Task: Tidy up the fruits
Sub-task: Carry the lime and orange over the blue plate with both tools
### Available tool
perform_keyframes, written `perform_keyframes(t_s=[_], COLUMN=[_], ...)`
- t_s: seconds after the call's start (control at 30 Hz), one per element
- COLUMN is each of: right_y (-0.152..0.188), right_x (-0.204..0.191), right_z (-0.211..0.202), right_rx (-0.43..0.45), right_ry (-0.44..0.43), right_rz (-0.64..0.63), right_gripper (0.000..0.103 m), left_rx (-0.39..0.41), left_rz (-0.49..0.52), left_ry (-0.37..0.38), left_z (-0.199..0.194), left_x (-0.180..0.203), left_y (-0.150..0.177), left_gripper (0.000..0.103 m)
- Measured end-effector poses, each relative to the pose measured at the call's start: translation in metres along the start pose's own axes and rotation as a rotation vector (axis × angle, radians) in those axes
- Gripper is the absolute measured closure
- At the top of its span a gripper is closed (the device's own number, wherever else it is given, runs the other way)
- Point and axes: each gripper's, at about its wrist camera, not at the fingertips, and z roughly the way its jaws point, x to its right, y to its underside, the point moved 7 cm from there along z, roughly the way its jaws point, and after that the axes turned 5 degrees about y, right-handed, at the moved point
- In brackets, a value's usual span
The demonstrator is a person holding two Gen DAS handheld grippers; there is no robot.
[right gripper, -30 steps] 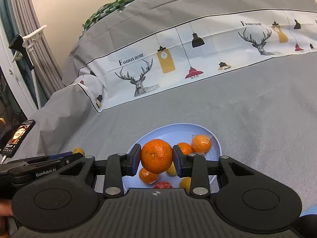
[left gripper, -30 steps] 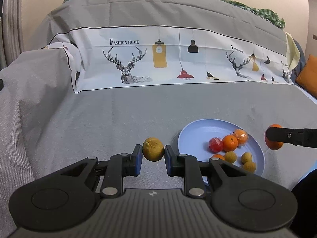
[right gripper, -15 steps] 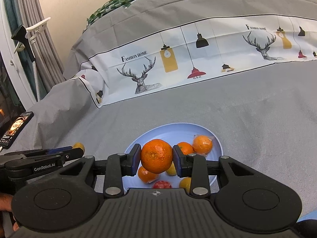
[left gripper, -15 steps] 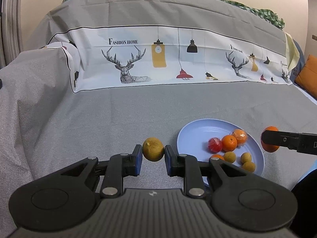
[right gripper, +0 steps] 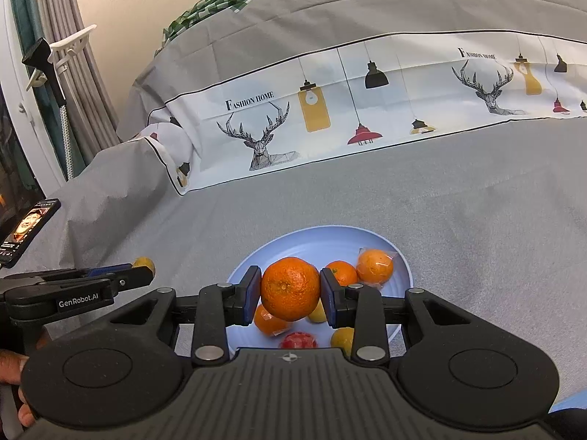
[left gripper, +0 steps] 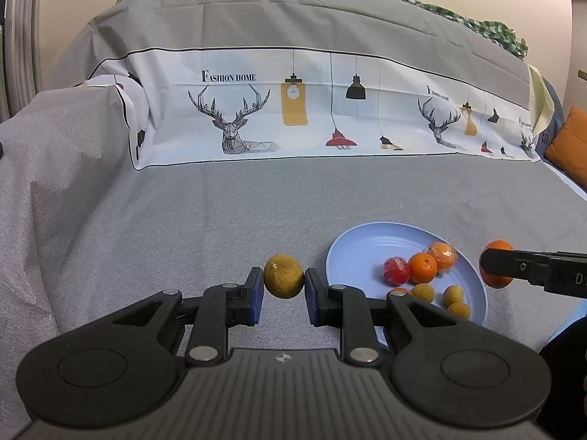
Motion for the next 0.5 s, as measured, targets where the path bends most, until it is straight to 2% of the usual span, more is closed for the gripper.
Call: perform_keyframes(t_s=[0.27,0.5], right_y=[0.0002,0.0011], right_x=[0.0013,0.0029], right_z=[0.0016,0.0044], right_rx=[0.001,-0.004], right_ry=[0.011,0.029], right_rz=[0.004,0.013], right_gripper=[0.067,0.067], left_rx=[-0.002,0.005], left_rz=[-0.005,0.028], left_ry=[0.009,0.031], left_z=[0.0034,0.0042], left_x=[0.0015,0.0091], left_y=[0.0002,0.0015], left_gripper=[0.077,0.077])
